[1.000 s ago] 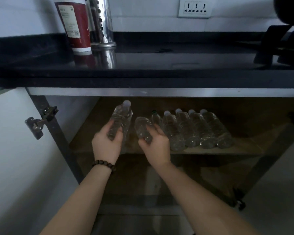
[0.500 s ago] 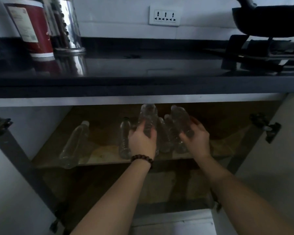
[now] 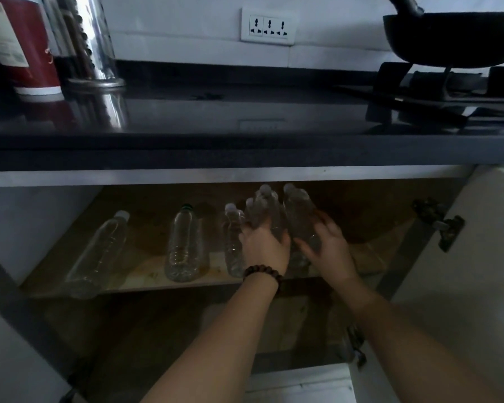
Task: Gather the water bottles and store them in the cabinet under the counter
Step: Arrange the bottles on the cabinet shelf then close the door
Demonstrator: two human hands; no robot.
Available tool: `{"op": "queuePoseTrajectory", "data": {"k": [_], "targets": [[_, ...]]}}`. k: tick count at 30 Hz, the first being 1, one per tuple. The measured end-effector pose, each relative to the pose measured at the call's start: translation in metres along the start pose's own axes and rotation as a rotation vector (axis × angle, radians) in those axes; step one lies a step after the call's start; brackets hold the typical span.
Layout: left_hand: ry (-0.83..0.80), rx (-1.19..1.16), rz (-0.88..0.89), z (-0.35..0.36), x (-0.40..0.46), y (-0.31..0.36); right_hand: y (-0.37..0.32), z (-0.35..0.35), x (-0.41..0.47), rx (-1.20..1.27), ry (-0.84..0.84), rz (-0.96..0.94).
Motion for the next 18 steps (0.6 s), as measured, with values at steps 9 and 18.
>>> {"op": "queuePoseTrajectory", "data": {"k": [9, 18], "targets": [[-0.236, -0.085, 0.115, 0.025, -0.006, 0.007, 0.001, -0.005, 0.005, 0.035, -0.094, -0.029], [-0.215, 0.022, 0.322, -0.017, -0.022, -0.012, -0.028, -0.020, -0.008, 0.001, -0.107, -0.081]]}}
Point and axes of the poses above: each hand's wrist, its own x-axis towards the middle knuckle, its own z-axis out of the palm, y = z × x, the point moved 7 cm from there along x, towards the middle knuckle, and after that the axes turned 8 degrees about -z, right-handed, at the moved point
